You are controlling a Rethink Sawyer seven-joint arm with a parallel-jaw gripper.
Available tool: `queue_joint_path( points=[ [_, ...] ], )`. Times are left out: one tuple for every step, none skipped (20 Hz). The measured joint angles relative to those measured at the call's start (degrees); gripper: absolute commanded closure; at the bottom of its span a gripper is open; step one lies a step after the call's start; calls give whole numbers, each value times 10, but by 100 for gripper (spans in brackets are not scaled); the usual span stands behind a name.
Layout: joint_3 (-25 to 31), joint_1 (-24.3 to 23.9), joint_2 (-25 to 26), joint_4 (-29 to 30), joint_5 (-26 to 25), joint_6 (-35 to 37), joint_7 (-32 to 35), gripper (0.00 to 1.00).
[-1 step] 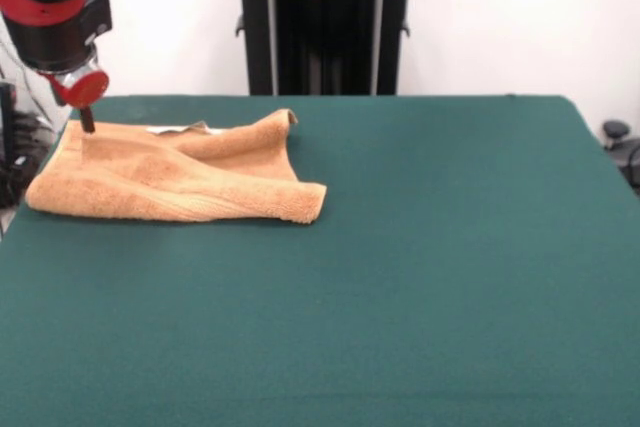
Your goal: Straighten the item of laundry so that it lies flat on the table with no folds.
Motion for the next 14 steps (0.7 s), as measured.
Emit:
queue_joint_path(
  points=[
    [0,1,0,0,1,1,0,0],
    [0,3,0,0,2,1,0,0],
    [0,5,0,-1,3,2,0,0],
    [0,7,0,-3,5,4,0,0],
    [0,9,1,-5,5,6,0,0],
    [0,11,1,-8,6,8,0,0],
    [0,12,2,-9,6,9,0,0],
    [0,16,4,-15,6,12,0,0],
    [0,19,7,-22,6,17,0,0],
    [0,20,8,-25,6,18,0,0],
    [0,22,9,-28,6,20,0,0],
    [0,26,10,-37,6,25,0,0],
    [0,28,11,-41,6,28,0,0],
    [0,33,12,-50,6,35,0,0]
  ],
)
